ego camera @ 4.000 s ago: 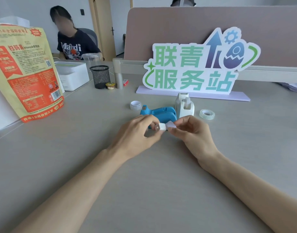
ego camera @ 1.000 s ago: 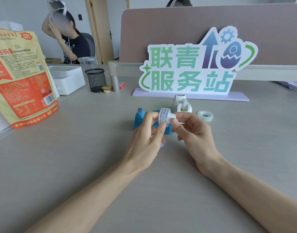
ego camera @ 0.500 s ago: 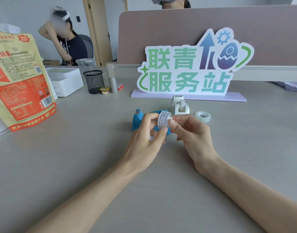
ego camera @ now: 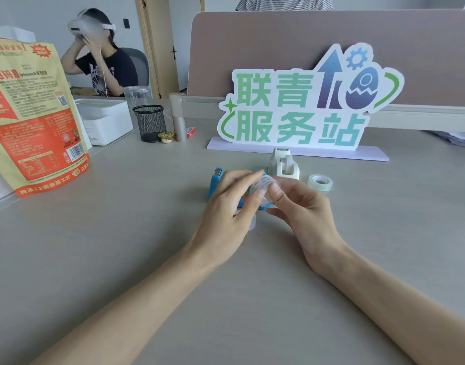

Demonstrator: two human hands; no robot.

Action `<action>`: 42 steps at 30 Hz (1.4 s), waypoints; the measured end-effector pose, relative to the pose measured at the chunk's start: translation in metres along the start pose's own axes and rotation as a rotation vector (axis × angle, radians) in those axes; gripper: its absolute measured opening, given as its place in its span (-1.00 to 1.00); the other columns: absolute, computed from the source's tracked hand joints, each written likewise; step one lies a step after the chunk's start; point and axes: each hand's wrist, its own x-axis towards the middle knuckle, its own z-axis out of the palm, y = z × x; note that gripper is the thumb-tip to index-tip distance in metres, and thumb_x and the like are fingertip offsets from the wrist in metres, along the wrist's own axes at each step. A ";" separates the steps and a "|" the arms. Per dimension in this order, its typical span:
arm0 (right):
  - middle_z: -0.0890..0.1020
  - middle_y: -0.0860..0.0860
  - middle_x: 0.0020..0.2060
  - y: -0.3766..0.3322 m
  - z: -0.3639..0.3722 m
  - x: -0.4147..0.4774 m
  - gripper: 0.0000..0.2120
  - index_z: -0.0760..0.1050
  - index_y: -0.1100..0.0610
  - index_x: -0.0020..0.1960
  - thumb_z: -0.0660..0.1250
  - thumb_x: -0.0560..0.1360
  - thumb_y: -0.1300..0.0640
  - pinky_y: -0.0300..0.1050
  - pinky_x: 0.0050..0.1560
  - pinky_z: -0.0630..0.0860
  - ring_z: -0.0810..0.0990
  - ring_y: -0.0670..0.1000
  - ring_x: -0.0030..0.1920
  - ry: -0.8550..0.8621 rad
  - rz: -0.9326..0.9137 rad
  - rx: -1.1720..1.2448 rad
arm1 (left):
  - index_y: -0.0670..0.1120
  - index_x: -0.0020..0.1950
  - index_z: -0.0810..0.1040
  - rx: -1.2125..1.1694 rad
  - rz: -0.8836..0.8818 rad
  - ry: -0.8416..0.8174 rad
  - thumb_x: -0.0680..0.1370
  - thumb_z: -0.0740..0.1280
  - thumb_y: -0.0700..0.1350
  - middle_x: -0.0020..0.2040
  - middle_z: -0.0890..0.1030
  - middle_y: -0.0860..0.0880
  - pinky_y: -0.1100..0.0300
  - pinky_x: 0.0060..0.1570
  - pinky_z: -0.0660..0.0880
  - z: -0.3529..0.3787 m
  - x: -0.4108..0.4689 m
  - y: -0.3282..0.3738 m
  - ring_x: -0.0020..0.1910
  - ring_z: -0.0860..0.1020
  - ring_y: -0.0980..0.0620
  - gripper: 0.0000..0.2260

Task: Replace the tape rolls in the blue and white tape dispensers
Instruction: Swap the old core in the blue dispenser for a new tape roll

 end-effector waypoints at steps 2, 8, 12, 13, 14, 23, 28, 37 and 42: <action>0.72 0.10 -0.06 -0.001 0.001 0.000 -0.66 0.63 0.17 0.01 0.41 0.37 -0.05 0.02 0.11 0.58 0.69 0.08 -0.01 0.008 0.014 -0.011 | 0.03 0.35 0.44 -0.071 -0.046 -0.027 0.63 0.20 -0.07 0.16 0.48 0.10 0.04 -0.20 0.60 -0.003 0.002 0.002 -0.05 0.50 0.13 -0.71; 0.72 0.02 -0.16 -0.002 0.002 0.000 -0.70 0.64 0.12 -0.04 0.42 0.35 -0.07 -0.03 0.06 0.55 0.66 -0.04 -0.09 0.001 0.033 -0.025 | 0.13 0.24 0.49 -0.097 -0.108 -0.119 0.65 0.08 0.00 0.12 0.60 -0.15 -0.04 -0.12 0.50 -0.007 0.003 -0.002 -0.26 0.49 -0.02 -0.74; 0.71 -0.01 -0.20 -0.004 0.002 -0.002 -0.69 0.64 0.09 -0.07 0.42 0.32 -0.10 -0.09 -0.05 0.52 0.64 -0.06 -0.14 0.019 0.043 -0.005 | 0.09 0.21 0.53 -0.062 -0.069 -0.083 0.65 0.09 -0.06 0.08 0.61 0.14 0.21 -0.07 0.49 -0.011 0.004 0.000 -0.06 0.55 0.20 -0.74; 0.71 -0.02 -0.21 -0.004 0.002 -0.002 -0.70 0.65 0.09 -0.09 0.42 0.32 -0.11 -0.10 -0.08 0.51 0.63 -0.06 -0.15 0.018 0.043 -0.004 | 0.07 0.20 0.54 -0.052 -0.053 -0.070 0.65 0.11 -0.08 0.08 0.61 0.18 0.23 -0.05 0.49 -0.011 0.004 0.001 0.01 0.55 0.21 -0.76; 0.70 -0.01 -0.21 -0.005 0.002 -0.003 -0.69 0.65 0.08 -0.09 0.43 0.31 -0.12 -0.10 -0.10 0.50 0.63 -0.06 -0.15 0.019 0.046 0.000 | 0.04 0.19 0.55 -0.048 -0.041 -0.049 0.65 0.14 -0.10 0.08 0.62 0.19 0.21 -0.04 0.52 -0.012 0.004 0.001 0.04 0.56 0.21 -0.77; 0.71 0.06 -0.24 -0.009 0.002 -0.003 -0.63 0.63 0.22 -0.05 0.43 0.30 -0.05 -0.22 -0.18 0.60 0.67 -0.04 -0.26 -0.042 0.086 0.142 | -0.13 -0.04 0.61 -0.041 -0.009 0.069 0.58 0.31 -0.16 -0.08 0.68 0.08 0.46 -0.39 0.34 -0.015 0.005 0.002 -0.42 0.45 0.34 -0.90; 0.69 0.06 -0.20 -0.010 0.002 -0.002 -0.71 0.62 0.18 -0.04 0.43 0.34 0.02 -0.20 -0.25 0.60 0.67 0.00 -0.26 -0.024 0.100 0.165 | -0.14 -0.02 0.56 0.028 0.014 0.067 0.59 0.27 -0.13 -0.07 0.65 0.02 0.47 -0.20 0.35 -0.013 0.006 0.000 -0.20 0.50 0.25 -0.89; 0.67 0.07 -0.26 -0.009 0.001 -0.003 -0.76 0.63 0.14 -0.14 0.39 0.38 -0.03 -0.18 -0.37 0.55 0.62 0.05 -0.38 -0.037 0.077 0.108 | 0.09 0.07 0.63 -0.103 -0.033 -0.054 0.43 0.35 0.11 -0.10 0.65 0.25 0.44 -0.34 0.35 -0.015 0.007 0.004 -0.24 0.51 0.25 -0.75; 0.68 0.08 -0.25 -0.006 0.001 -0.001 -0.63 0.64 0.23 -0.14 0.33 0.41 -0.09 -0.19 -0.38 0.53 0.61 -0.01 -0.32 -0.018 0.057 0.089 | 0.11 -0.13 0.65 -0.104 -0.070 -0.020 0.45 0.46 -0.09 -0.22 0.63 0.30 0.42 -0.32 0.39 -0.015 0.010 -0.001 -0.26 0.50 0.25 -0.92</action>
